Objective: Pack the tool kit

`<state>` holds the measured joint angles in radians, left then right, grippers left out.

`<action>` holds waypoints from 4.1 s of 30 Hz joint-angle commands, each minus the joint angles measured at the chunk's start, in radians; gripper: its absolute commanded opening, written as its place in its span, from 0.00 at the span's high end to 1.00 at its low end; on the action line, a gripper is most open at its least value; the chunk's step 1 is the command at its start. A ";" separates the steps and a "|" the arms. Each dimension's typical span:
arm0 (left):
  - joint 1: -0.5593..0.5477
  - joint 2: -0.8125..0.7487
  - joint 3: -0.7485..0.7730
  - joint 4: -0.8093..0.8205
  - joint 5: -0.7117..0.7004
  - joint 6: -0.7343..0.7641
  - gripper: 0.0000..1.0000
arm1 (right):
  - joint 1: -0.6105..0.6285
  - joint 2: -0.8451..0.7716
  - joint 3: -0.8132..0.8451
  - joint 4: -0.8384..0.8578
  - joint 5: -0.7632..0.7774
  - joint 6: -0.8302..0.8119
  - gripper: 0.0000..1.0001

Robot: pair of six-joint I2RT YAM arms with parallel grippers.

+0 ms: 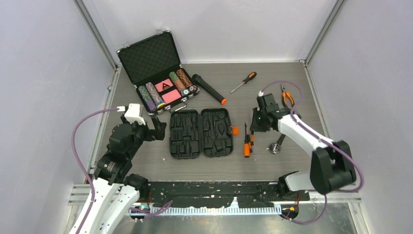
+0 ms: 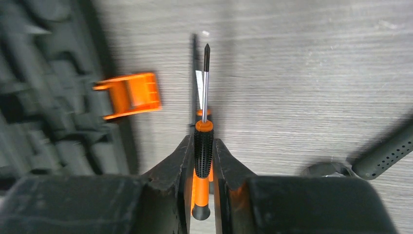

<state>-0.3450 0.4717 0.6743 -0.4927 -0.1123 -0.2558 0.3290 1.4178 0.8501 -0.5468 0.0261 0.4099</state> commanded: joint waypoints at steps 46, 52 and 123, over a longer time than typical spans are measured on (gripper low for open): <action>-0.474 0.535 0.237 0.461 0.264 -0.014 0.92 | 0.359 -0.366 -0.011 0.903 -0.352 0.377 0.83; -0.474 0.477 0.300 0.215 0.061 0.396 1.00 | 0.302 -0.407 0.098 0.621 -0.404 0.184 0.34; -0.473 0.296 0.136 0.243 -0.105 -0.581 0.07 | 0.523 -0.216 -0.033 0.826 -0.153 0.279 0.95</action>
<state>-0.8337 0.7498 0.8539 -0.3824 -0.3218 -0.5766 0.8402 1.2537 0.8425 0.0463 -0.1753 0.6128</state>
